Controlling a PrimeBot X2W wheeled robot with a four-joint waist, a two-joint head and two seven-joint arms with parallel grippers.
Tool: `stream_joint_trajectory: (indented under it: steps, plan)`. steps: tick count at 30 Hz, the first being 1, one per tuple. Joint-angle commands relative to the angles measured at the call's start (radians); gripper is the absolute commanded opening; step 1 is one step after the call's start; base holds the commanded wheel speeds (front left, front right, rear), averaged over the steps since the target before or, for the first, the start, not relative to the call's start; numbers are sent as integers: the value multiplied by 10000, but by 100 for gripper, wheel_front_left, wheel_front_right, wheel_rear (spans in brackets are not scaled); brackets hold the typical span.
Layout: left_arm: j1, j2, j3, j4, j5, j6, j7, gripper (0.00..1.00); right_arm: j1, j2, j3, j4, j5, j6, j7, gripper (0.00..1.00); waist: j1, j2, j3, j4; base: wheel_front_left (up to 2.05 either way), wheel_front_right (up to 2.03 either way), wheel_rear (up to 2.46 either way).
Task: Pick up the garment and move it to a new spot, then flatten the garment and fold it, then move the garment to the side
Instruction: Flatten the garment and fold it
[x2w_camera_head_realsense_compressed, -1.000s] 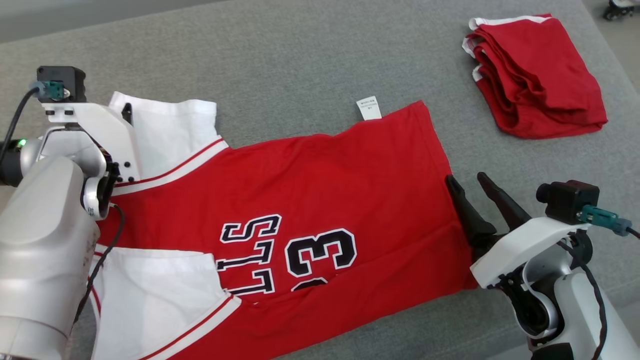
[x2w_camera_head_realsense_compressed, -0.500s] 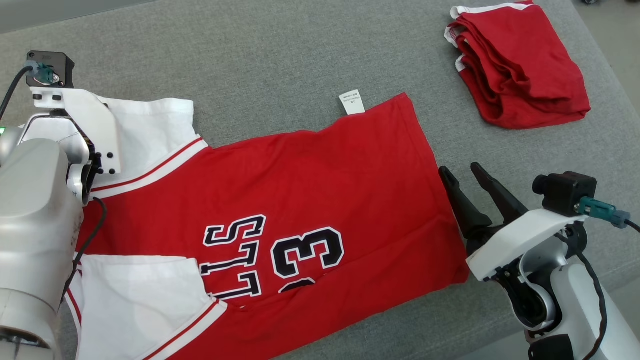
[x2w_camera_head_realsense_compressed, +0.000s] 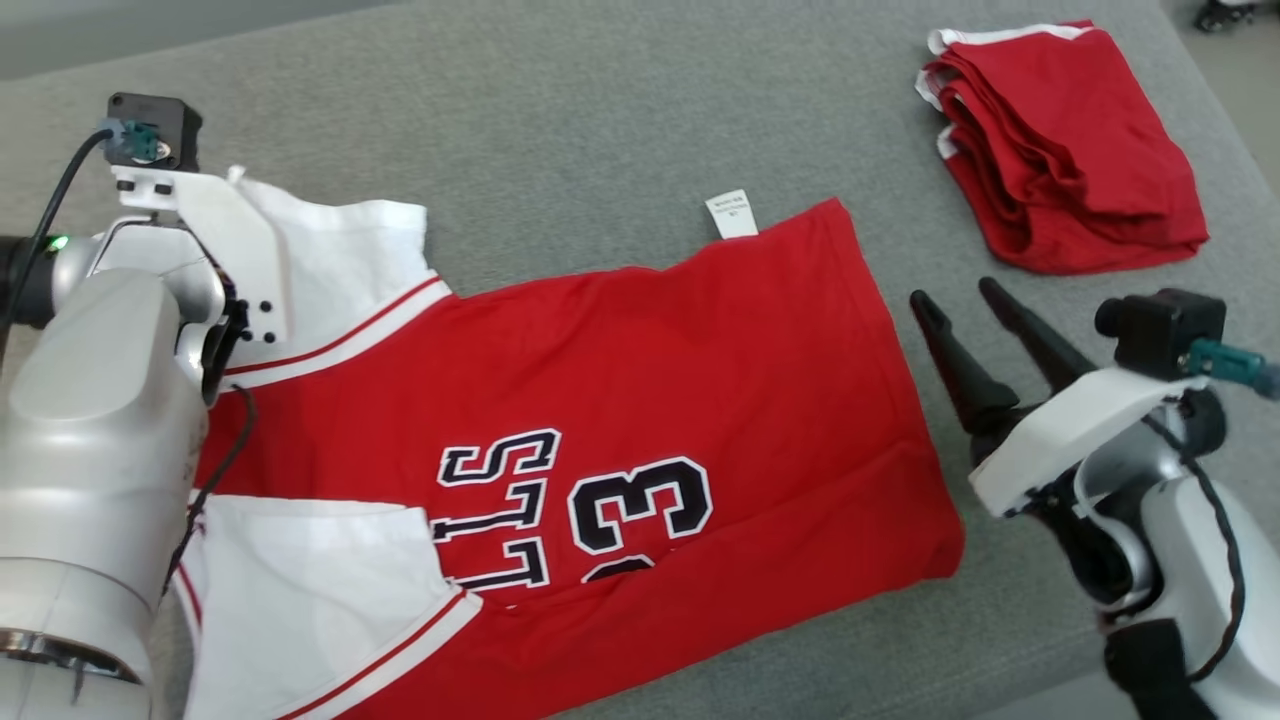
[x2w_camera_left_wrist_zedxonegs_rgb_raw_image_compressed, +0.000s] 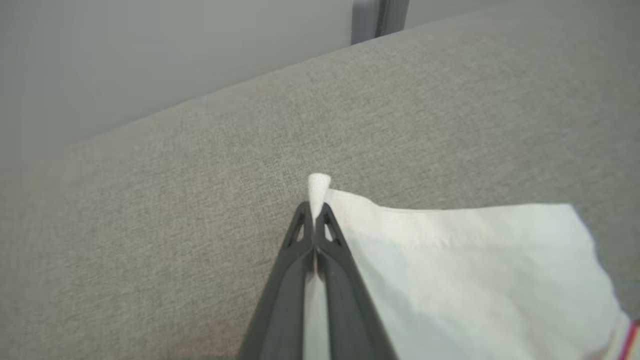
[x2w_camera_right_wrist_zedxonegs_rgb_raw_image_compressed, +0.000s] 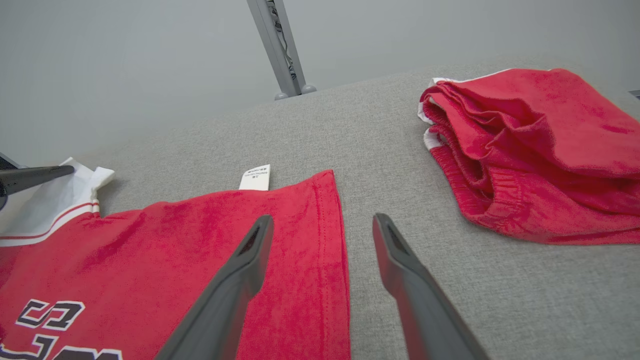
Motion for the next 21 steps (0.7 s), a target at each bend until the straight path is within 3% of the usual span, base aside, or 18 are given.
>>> stream_joint_trajectory:
  steps: [1,10,21]
  plan:
    - [-155,-51,52,-83,-135,-136,-187,0,-230,-272,-3,142,-226,5,84,100,0,0,-219,257,0,0,0]
    - [299,-719,103,-939,-581,-947,-1481,0,-1687,-1292,233,1984,-806,6,749,100,0,0,-674,1572,0,0,0]
    - [1597,-1070,2,-3187,-1083,-1099,-1979,0,-3485,-1880,1361,5050,-1155,5,1273,100,0,0,-633,2751,0,0,0]
